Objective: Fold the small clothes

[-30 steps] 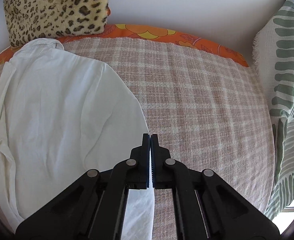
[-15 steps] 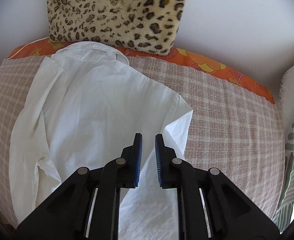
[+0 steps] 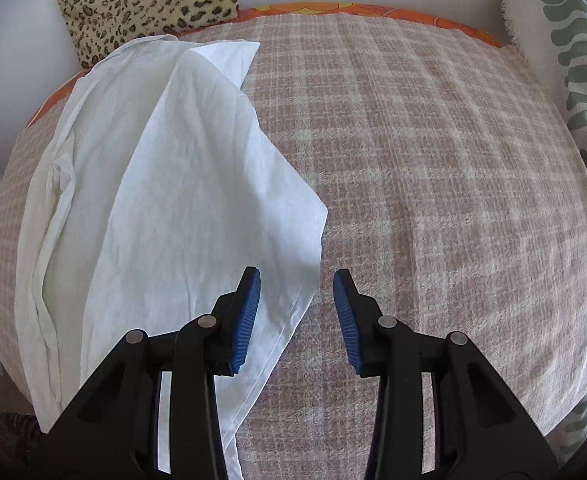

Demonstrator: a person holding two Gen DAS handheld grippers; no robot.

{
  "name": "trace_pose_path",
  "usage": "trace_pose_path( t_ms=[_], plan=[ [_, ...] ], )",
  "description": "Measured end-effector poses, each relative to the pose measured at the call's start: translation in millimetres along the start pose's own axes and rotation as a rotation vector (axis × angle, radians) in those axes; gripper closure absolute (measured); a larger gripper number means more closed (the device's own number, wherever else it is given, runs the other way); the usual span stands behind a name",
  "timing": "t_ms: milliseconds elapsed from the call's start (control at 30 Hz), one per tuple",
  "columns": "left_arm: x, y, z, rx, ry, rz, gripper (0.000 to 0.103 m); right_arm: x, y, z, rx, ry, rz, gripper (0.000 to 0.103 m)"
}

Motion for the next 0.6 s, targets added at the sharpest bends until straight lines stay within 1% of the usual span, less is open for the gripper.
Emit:
trace_pose_path(
  t_ms=[67,100,200,233,267,300,367,400,467,500,533,600],
  plan=[
    [-2.4,1.6,2.8,0.009,0.02,-0.022,0.094,6.0,-7.8,2.5,0.015,-0.007,0.001,0.064],
    [-5.4,3.4,3.6,0.013,0.035,-0.028,0.092,7.4,-9.8,2.9,0.019,-0.009,-0.001,0.064],
    [-20.8,10.2,4.4,0.04,0.057,-0.011,0.091,-2.0,-17.7,4.8,0.021,-0.035,0.034,0.064],
    [-24.6,13.3,3.7,0.053,0.066,-0.007,0.083,-9.3,-21.6,5.9,0.021,-0.022,0.045,0.064],
    [-23.8,18.4,0.1,0.048,0.072,-0.011,0.071,-18.6,-28.9,8.9,0.035,0.003,0.055,0.064],
    [-22.1,21.9,-4.9,0.028,0.074,-0.025,0.069,-26.9,-36.5,11.9,0.053,0.035,0.055,0.064],
    [-16.5,27.0,-16.1,-0.036,0.054,-0.047,0.069,-42.7,-60.2,18.3,0.074,0.126,0.029,0.064],
    [-12.9,28.2,-18.5,-0.05,0.037,-0.06,0.069,-49.2,-75.0,19.5,0.069,0.17,0.013,0.064],
    [-3.2,31.1,-19.0,-0.043,0.032,-0.101,0.069,-57.5,-108.9,19.2,0.047,0.232,-0.023,0.064],
    [0.1,31.6,-18.7,-0.037,0.034,-0.114,0.069,-59.4,-124.5,18.5,0.034,0.246,-0.039,0.064],
    [1.9,31.9,-17.9,-0.03,0.036,-0.117,0.069,-59.7,-141.4,17.3,0.021,0.234,-0.047,0.064],
    [1.1,31.5,-15.7,-0.015,0.051,-0.109,0.069,-55.7,-167.9,18.2,0.007,0.154,-0.05,0.064]
  ],
)
Point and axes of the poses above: each gripper's, at about its wrist camera, not at the fingertips, and x roughly the way its jaws point, z to its right, y to its top, the point moved 1 cm from there along x, roughly the way its jaws point, and after that the axes turned 11 degrees about x, right-handed, at the moved point
